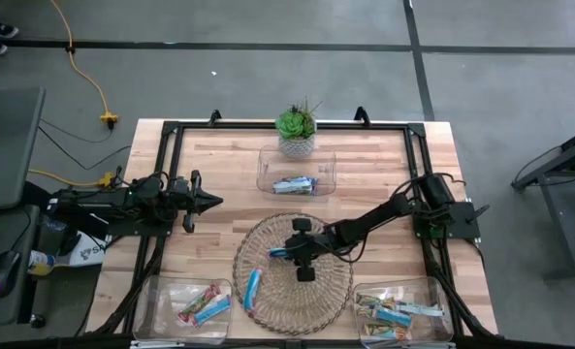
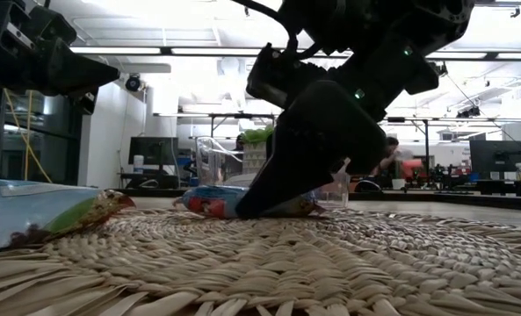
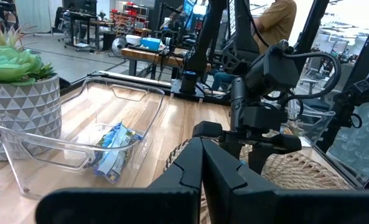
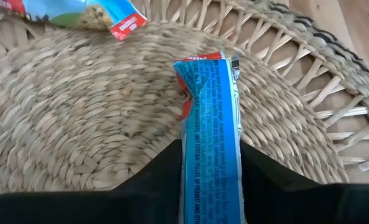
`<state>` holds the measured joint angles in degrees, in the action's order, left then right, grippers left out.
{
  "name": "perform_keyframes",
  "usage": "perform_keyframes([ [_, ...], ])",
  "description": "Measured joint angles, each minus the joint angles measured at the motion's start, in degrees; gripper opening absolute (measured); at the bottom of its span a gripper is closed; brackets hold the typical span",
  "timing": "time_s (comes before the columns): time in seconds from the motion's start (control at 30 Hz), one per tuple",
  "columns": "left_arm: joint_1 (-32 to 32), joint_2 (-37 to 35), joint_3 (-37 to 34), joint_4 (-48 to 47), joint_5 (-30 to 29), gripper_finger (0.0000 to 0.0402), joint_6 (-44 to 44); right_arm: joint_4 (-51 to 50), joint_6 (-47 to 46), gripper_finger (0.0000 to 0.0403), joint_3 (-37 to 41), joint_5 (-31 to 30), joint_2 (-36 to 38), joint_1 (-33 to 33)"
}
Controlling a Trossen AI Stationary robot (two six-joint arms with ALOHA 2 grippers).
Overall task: Pick and place Granola Bars by type
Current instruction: Put the red granola bar into the bottom left transparent bin
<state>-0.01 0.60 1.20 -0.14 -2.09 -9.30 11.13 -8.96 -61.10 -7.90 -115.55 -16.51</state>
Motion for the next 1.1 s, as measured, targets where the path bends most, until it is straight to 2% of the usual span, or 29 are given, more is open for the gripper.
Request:
perform_keyframes([
  [0.37,0.0,0.0,0.0,0.0,0.0,0.0001,0.0,3.6,-0.2,0.0096,0.0,2.3,0.5,0.0],
  [0.77,0.0,0.0,0.0,0.0,0.0,0.0001,0.0,5.5,-0.5,0.0094,0.0,2.4,6.6,-0.1],
  [1.1,0.0,0.0,0.0,0.0,0.0,0.0001,0.0,19.8,-1.5,0.0094,-0.2,2.5,8.2,-2.0],
])
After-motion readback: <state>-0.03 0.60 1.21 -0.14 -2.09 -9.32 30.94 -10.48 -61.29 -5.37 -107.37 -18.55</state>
